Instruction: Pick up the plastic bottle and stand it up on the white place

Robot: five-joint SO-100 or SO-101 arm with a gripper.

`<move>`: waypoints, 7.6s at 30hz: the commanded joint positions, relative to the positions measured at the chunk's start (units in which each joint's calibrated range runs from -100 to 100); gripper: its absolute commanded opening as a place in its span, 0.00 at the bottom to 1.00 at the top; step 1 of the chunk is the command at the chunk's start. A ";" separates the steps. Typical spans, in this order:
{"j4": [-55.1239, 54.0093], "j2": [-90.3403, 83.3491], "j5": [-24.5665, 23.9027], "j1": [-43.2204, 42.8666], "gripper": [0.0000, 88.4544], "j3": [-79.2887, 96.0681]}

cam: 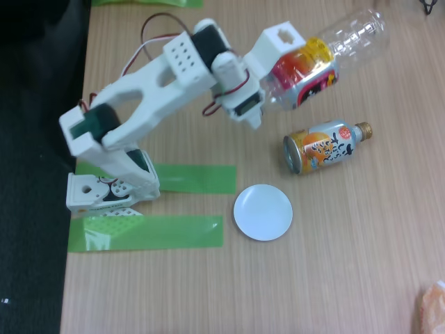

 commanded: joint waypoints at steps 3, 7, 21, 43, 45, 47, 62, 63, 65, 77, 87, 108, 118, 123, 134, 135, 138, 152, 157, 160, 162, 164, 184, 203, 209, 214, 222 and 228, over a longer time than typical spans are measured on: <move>-0.31 -6.30 5.83 9.18 0.08 2.99; -0.31 -8.32 10.71 17.33 0.08 4.17; -0.40 -21.84 36.80 32.37 0.08 3.45; -45.55 -70.31 71.22 32.59 0.08 45.00; -50.78 -75.68 73.64 32.59 0.08 51.16; -55.16 -79.97 75.11 32.52 0.08 56.68; -79.11 -79.38 90.80 32.29 0.08 71.08; -80.40 -79.38 91.43 32.29 0.08 71.89; -83.15 -79.38 92.69 32.07 0.08 73.34; -85.46 -79.46 99.56 29.77 0.08 75.33; -67.01 -79.38 100.93 26.22 0.08 69.45; -63.23 -79.21 100.93 22.59 0.08 68.45; -64.95 -79.30 100.93 20.74 0.08 71.17; -75.16 -78.54 100.93 20.81 0.08 75.06; -76.71 -78.46 100.93 21.18 0.08 77.42; -76.71 -78.46 100.93 21.18 0.08 77.96; -76.79 -78.54 100.93 21.18 0.08 79.05; -77.48 -79.21 100.93 24.15 0.08 81.67; -77.14 -79.13 100.93 24.15 0.09 81.67; -76.97 -79.04 100.93 24.07 0.09 81.67; -76.79 -78.88 100.93 23.92 0.09 81.67; -76.79 -78.88 100.87 24.00 0.11 81.67; -77.14 -79.30 100.72 24.15 0.29 84.30; -77.22 -79.30 100.72 24.15 0.30 83.39; -76.79 -79.30 100.40 24.22 0.31 82.49; -76.71 -79.30 100.30 24.22 0.50 82.03; -77.48 -79.30 100.30 30.37 0.67 81.94; -77.48 -79.30 96.52 34.66 0.67 78.14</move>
